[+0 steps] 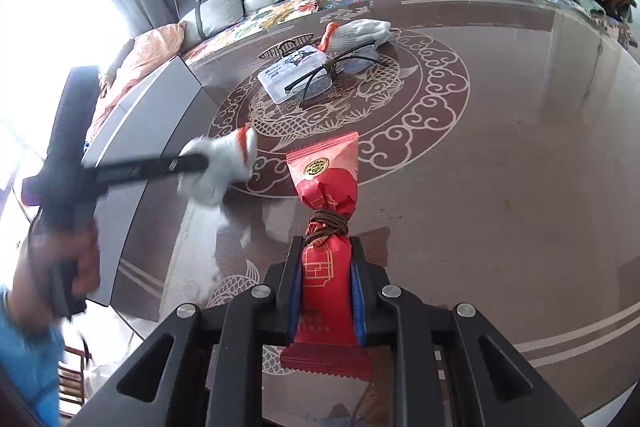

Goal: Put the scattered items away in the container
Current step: 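Carry the red packet and white glove over the white box with both grippers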

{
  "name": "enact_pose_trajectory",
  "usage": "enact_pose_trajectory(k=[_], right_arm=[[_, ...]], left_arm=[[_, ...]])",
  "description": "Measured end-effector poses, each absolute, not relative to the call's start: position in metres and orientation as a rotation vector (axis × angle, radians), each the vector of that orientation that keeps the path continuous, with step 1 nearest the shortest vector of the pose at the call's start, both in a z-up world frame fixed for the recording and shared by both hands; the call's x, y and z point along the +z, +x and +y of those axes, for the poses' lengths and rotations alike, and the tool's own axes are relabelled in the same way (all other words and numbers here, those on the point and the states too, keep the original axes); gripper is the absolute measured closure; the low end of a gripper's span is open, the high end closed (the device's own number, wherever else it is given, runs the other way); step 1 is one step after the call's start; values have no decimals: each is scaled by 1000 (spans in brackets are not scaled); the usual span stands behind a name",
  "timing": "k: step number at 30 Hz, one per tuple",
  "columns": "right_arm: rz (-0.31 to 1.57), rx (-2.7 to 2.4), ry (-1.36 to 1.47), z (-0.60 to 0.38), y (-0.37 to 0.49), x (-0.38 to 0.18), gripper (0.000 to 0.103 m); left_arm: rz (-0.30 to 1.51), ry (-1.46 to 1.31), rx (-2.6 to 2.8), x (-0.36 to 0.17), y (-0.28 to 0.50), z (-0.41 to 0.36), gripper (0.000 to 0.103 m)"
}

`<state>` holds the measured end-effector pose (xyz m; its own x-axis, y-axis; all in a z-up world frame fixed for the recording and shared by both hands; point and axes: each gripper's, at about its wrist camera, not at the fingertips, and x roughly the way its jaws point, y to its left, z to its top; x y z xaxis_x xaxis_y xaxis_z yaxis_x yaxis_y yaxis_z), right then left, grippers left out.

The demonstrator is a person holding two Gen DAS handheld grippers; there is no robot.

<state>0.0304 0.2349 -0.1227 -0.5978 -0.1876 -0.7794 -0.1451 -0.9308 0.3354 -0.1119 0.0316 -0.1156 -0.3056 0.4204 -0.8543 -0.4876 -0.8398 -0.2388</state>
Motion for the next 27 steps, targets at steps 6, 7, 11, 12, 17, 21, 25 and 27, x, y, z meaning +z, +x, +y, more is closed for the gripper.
enact_pose_trajectory(k=[6,7,11,12,17,21,25,27], right_arm=[[-568,-2732,1399,226,39,-123,83],[-559,-2734,1398,223,41,-123,83],[-516,-2729,1400,211,44,-126,83],[-510,-2726,1400,208,44,-126,83],[-446,-2738,1376,195,49,-124,83],[-404,-2754,1362,190,56,-123,83],[-392,-2770,1362,189,62,-125,83],[-388,-2780,1360,189,64,-126,83]], left_arm=[[18,-1318,2263,-101,-60,24,81],[7,-1312,2281,-99,-54,22,81],[-68,-1325,2337,-100,-35,14,81],[-67,-1331,2353,-101,-31,13,81],[-19,-1337,2408,-105,-13,13,81],[-39,-1345,2425,-109,-9,10,81],[-42,-1333,2438,-111,-4,9,81],[-44,-1333,2438,-111,-3,9,81]])
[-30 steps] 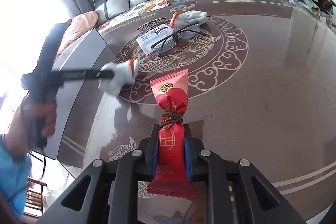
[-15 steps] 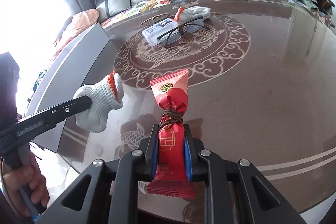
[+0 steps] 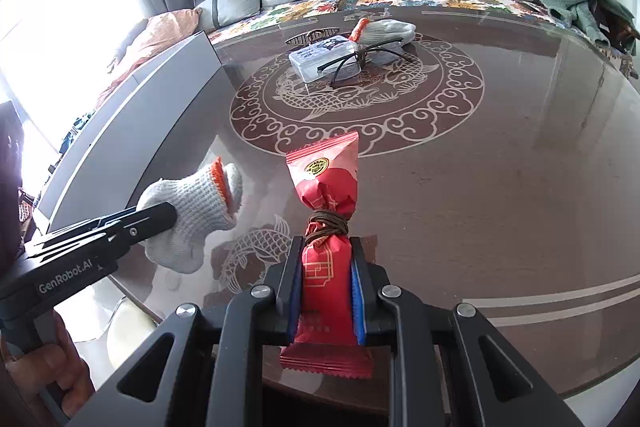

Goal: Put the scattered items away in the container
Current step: 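Carry the red packet and white glove over the white box with both grippers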

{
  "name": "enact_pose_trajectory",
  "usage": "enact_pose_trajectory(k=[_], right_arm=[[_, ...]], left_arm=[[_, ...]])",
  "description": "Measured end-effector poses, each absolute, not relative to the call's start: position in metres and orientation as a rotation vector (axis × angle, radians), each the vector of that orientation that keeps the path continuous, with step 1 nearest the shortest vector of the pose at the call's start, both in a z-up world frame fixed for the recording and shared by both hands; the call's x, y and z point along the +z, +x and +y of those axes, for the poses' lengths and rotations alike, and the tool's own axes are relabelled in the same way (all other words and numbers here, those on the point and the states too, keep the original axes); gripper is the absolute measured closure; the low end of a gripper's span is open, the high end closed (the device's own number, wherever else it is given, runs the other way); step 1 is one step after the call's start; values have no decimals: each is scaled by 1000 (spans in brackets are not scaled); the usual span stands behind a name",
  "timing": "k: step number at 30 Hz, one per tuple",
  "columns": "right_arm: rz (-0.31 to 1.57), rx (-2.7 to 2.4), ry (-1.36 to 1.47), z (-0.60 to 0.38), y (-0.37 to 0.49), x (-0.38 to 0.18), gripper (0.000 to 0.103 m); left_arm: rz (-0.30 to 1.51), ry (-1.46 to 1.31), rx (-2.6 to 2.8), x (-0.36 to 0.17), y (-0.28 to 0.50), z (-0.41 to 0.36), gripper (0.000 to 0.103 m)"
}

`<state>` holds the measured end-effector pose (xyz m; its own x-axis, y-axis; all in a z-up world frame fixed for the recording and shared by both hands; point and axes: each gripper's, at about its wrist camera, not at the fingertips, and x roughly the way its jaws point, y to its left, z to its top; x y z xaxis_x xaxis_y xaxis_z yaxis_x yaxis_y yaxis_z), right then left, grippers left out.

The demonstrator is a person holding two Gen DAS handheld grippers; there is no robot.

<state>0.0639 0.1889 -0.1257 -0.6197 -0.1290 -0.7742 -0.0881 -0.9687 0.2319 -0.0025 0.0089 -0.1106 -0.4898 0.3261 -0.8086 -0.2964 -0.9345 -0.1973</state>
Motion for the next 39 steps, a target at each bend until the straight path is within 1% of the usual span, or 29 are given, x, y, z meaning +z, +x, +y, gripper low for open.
enact_pose_trajectory(k=[21,32,39], right_arm=[[-327,-2803,1338,183,67,-124,83],[-247,-2809,1354,175,65,-119,83],[-208,-2808,1375,165,58,-118,83]], left_arm=[[-63,-1332,2450,-110,-1,6,81],[-102,-1297,2451,-102,-3,2,81],[-138,-1320,2439,-109,-7,-9,81]])
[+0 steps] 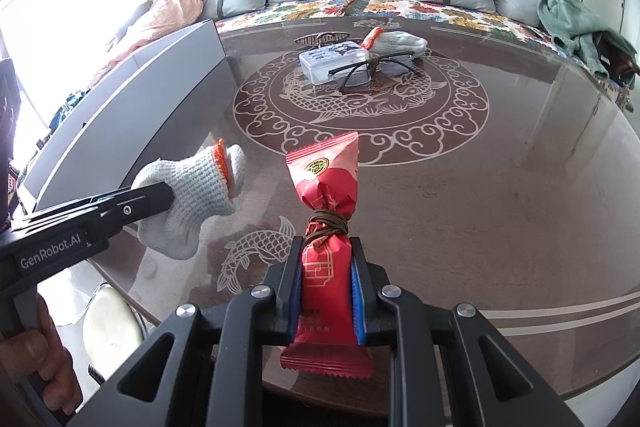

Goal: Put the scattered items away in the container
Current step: 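Carry the red packet and white glove over the white box with both grippers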

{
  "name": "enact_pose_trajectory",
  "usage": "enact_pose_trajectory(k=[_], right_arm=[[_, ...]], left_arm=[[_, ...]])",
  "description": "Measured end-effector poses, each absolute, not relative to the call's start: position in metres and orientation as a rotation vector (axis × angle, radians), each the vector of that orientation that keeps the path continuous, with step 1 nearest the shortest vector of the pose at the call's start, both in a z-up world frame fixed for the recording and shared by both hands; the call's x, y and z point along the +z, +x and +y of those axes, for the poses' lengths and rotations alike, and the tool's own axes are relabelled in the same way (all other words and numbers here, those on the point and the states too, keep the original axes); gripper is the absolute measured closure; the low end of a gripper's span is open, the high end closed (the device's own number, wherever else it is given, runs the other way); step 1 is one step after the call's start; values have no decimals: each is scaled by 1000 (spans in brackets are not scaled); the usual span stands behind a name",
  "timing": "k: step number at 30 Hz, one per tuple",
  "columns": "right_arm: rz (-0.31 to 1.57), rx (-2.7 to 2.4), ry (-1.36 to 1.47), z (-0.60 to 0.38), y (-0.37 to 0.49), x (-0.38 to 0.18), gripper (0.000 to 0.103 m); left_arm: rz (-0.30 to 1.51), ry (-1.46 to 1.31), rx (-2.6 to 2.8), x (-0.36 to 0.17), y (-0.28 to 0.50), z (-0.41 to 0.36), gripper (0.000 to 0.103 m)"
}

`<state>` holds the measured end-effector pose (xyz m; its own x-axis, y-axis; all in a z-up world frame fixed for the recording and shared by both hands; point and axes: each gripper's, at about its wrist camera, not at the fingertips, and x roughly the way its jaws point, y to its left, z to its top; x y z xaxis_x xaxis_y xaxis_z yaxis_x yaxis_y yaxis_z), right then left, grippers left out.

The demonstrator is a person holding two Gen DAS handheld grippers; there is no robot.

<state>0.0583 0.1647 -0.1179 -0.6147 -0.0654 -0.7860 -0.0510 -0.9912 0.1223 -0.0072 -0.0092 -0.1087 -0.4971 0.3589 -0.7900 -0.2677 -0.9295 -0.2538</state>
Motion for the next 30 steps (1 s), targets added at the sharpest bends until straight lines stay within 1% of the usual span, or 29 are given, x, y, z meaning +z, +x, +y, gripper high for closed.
enact_pose_trajectory(k=[10,17,22,30], right_arm=[[-150,-2788,1348,142,48,-111,83],[-122,-2763,1366,131,41,-113,83],[-112,-2748,1391,127,38,-116,83],[-104,-2723,1331,106,28,-98,83]], left_arm=[[-212,-1348,2457,-116,-12,-35,81],[-232,-1323,2465,-109,-11,-43,81],[-275,-1297,2468,-98,-12,-52,81],[-371,-1207,2512,-65,-14,-81,81]])
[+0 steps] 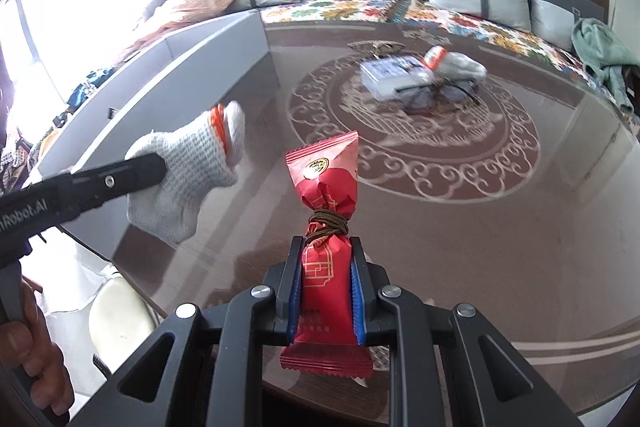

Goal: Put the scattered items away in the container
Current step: 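Open both grippers to drop the packet and glove into the box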

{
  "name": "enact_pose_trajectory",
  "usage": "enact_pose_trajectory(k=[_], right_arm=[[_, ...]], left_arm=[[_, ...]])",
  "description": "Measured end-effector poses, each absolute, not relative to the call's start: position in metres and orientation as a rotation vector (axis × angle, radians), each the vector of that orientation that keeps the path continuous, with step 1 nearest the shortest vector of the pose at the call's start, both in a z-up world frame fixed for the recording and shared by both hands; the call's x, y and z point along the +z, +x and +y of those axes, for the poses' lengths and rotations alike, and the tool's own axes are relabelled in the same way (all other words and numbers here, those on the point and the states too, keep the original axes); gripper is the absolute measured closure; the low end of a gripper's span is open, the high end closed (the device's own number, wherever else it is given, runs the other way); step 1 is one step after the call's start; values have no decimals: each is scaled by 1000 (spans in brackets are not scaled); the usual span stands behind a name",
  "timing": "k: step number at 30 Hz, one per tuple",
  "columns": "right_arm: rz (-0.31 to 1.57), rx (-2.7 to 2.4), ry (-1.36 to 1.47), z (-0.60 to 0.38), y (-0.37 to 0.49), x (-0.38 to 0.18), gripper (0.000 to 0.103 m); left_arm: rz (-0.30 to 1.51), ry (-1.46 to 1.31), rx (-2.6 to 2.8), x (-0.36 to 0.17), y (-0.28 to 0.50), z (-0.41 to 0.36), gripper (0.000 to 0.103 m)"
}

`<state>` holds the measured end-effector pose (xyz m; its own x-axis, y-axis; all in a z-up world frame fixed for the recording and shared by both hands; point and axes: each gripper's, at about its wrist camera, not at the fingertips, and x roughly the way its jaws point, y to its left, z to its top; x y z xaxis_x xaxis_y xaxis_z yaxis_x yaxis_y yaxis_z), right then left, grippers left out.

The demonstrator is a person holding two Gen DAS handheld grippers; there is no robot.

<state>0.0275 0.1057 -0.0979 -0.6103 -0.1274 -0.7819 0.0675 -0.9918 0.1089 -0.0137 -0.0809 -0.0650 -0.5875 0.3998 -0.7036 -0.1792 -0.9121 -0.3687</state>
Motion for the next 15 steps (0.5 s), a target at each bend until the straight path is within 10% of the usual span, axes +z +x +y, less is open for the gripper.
enact_pose_trajectory(k=[15], right_arm=[[-110,-2621,1025,12,-42,-15,83]], left_arm=[[-570,-1038,2799,5,-55,-218,81]])
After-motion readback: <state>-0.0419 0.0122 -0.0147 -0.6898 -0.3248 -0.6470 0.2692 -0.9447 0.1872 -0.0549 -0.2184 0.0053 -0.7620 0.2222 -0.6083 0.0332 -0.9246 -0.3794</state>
